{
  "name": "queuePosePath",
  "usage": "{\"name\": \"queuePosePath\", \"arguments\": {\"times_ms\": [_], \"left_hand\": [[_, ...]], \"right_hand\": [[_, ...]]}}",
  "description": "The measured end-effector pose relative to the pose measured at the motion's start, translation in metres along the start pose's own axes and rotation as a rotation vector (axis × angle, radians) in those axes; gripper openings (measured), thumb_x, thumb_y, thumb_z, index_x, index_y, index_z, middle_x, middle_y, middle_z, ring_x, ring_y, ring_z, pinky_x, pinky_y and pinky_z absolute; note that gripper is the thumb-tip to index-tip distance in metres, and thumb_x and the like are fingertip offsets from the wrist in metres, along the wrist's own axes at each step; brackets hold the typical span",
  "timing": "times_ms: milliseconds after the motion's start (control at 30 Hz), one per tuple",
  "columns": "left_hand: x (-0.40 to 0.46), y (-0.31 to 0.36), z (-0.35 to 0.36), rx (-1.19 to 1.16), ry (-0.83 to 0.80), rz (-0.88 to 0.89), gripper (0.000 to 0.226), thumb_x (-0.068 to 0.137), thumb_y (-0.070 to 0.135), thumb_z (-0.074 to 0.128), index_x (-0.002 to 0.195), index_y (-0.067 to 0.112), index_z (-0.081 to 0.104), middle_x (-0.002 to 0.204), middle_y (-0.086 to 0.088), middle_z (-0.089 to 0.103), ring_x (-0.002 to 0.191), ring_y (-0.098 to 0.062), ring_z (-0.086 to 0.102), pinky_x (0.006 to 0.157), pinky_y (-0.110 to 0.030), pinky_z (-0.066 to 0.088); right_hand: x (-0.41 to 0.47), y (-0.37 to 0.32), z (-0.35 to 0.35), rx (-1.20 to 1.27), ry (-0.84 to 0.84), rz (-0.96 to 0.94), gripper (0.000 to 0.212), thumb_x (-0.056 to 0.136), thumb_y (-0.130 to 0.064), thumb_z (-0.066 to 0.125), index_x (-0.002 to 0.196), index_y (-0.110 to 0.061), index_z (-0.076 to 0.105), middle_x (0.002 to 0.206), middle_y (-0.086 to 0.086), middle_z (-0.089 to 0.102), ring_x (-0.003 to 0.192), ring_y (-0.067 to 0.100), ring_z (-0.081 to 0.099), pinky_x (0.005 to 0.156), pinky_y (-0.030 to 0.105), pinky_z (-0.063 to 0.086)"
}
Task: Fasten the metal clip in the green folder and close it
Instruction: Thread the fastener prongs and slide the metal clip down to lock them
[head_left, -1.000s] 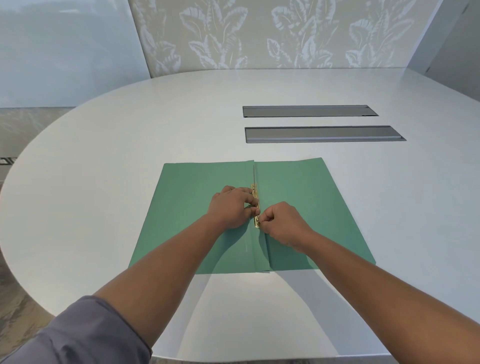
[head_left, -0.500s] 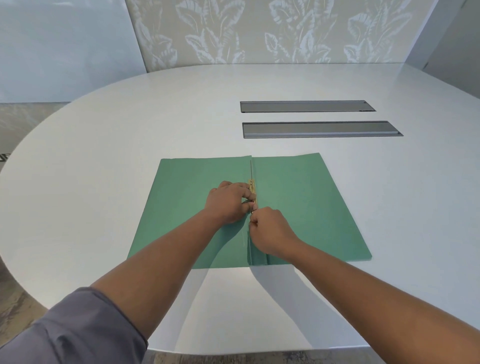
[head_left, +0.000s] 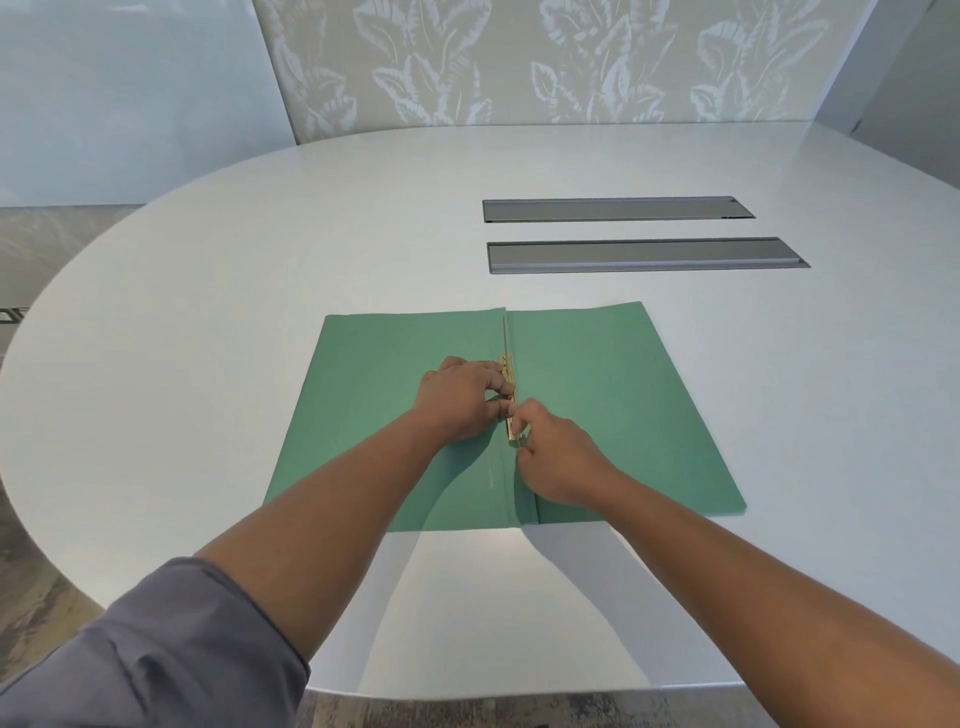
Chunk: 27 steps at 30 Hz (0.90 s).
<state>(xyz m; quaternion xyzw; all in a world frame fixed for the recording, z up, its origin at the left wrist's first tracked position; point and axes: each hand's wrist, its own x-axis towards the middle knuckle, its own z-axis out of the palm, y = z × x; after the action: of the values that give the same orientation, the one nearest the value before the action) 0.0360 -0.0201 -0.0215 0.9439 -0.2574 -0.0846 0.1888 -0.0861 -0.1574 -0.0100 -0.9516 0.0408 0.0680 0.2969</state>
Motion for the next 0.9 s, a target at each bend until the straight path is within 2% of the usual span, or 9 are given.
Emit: {"name": "queuePosePath", "arguments": {"times_ms": [67, 167, 400, 533, 600, 667, 767, 833, 900], "left_hand": [[0.0001, -0.0001, 0.0007, -0.004, 0.001, -0.002, 0.033, 0.085, 0.060, 0.065, 0.114, 0.045, 0.070, 0.147, 0.025, 0.050, 0.137, -0.017, 0.036, 0.106, -0.044, 0.031], [-0.0003, 0.0000, 0.0016, -0.003, 0.002, -0.001, 0.035, 0.086, 0.060, 0.065, 0.116, 0.044, 0.069, 0.148, 0.024, 0.049, 0.138, -0.018, 0.036, 0.106, -0.044, 0.031], [-0.0023, 0.0014, 0.0018, -0.021, 0.000, -0.001, 0.035, 0.089, 0.055, 0.064, 0.121, 0.043, 0.068, 0.151, 0.021, 0.047, 0.139, -0.020, 0.035, 0.108, -0.045, 0.031], [-0.0038, 0.0012, 0.0023, -0.023, 0.004, -0.004, 0.033, 0.090, 0.054, 0.063, 0.120, 0.043, 0.068, 0.150, 0.021, 0.048, 0.139, -0.020, 0.035, 0.109, -0.046, 0.031], [-0.0042, 0.0012, 0.0026, -0.016, 0.009, -0.003, 0.033, 0.091, 0.053, 0.062, 0.122, 0.044, 0.068, 0.150, 0.022, 0.048, 0.139, -0.020, 0.035, 0.109, -0.046, 0.031], [-0.0044, 0.0013, 0.0031, -0.019, 0.014, -0.002, 0.033, 0.091, 0.053, 0.061, 0.123, 0.044, 0.067, 0.150, 0.022, 0.048, 0.138, -0.020, 0.035, 0.109, -0.045, 0.031], [-0.0049, 0.0006, 0.0029, -0.028, 0.010, -0.002, 0.035, 0.091, 0.055, 0.061, 0.124, 0.044, 0.067, 0.150, 0.022, 0.048, 0.138, -0.020, 0.036, 0.109, -0.045, 0.030], [-0.0049, 0.0007, 0.0030, -0.029, 0.009, -0.002, 0.035, 0.091, 0.055, 0.061, 0.124, 0.045, 0.067, 0.150, 0.022, 0.048, 0.138, -0.020, 0.036, 0.109, -0.044, 0.029], [-0.0049, 0.0010, 0.0033, -0.030, 0.013, -0.004, 0.035, 0.090, 0.055, 0.062, 0.124, 0.045, 0.067, 0.150, 0.022, 0.048, 0.138, -0.020, 0.035, 0.108, -0.044, 0.029]], "right_hand": [[-0.0007, 0.0022, -0.0048, 0.105, -0.045, 0.045, 0.025, 0.087, -0.007, 0.049, 0.107, -0.021, 0.044, 0.073, -0.001, 0.053, 0.066, 0.020, 0.049, 0.059, 0.036, 0.037], [-0.0048, 0.0038, -0.0028, 0.122, -0.118, 0.053, 0.028, 0.083, -0.007, 0.050, 0.105, -0.024, 0.042, 0.072, 0.001, 0.054, 0.065, 0.019, 0.048, 0.058, 0.036, 0.037], [-0.0046, 0.0083, -0.0032, 0.197, -0.120, 0.090, 0.029, 0.082, -0.013, 0.058, 0.105, -0.025, 0.045, 0.072, 0.002, 0.053, 0.062, 0.018, 0.047, 0.057, 0.033, 0.037], [-0.0040, 0.0069, -0.0017, 0.183, -0.104, 0.084, 0.051, 0.081, -0.016, 0.060, 0.128, -0.030, 0.046, 0.073, -0.005, 0.052, 0.062, 0.014, 0.050, 0.057, 0.031, 0.040], [-0.0042, 0.0063, -0.0025, 0.178, -0.099, 0.071, 0.071, 0.082, -0.016, 0.060, 0.147, -0.036, 0.038, 0.071, -0.010, 0.051, 0.060, 0.010, 0.050, 0.054, 0.026, 0.037], [-0.0039, 0.0066, -0.0032, 0.168, -0.106, 0.062, 0.079, 0.082, -0.016, 0.061, 0.154, -0.037, 0.034, 0.070, -0.012, 0.051, 0.059, 0.008, 0.052, 0.052, 0.023, 0.037], [-0.0027, 0.0065, -0.0036, 0.145, -0.116, 0.049, 0.073, 0.084, -0.015, 0.060, 0.153, -0.031, 0.039, 0.077, -0.013, 0.054, 0.065, 0.009, 0.057, 0.053, 0.022, 0.037], [-0.0011, 0.0077, -0.0035, 0.161, -0.109, 0.052, 0.067, 0.084, -0.014, 0.060, 0.148, -0.027, 0.046, 0.088, -0.003, 0.065, 0.076, 0.016, 0.065, 0.056, 0.023, 0.041], [0.0008, 0.0095, -0.0040, 0.188, -0.094, 0.058, 0.059, 0.084, -0.012, 0.060, 0.141, -0.028, 0.055, 0.086, -0.001, 0.064, 0.070, 0.016, 0.068, 0.056, 0.025, 0.045]]}}
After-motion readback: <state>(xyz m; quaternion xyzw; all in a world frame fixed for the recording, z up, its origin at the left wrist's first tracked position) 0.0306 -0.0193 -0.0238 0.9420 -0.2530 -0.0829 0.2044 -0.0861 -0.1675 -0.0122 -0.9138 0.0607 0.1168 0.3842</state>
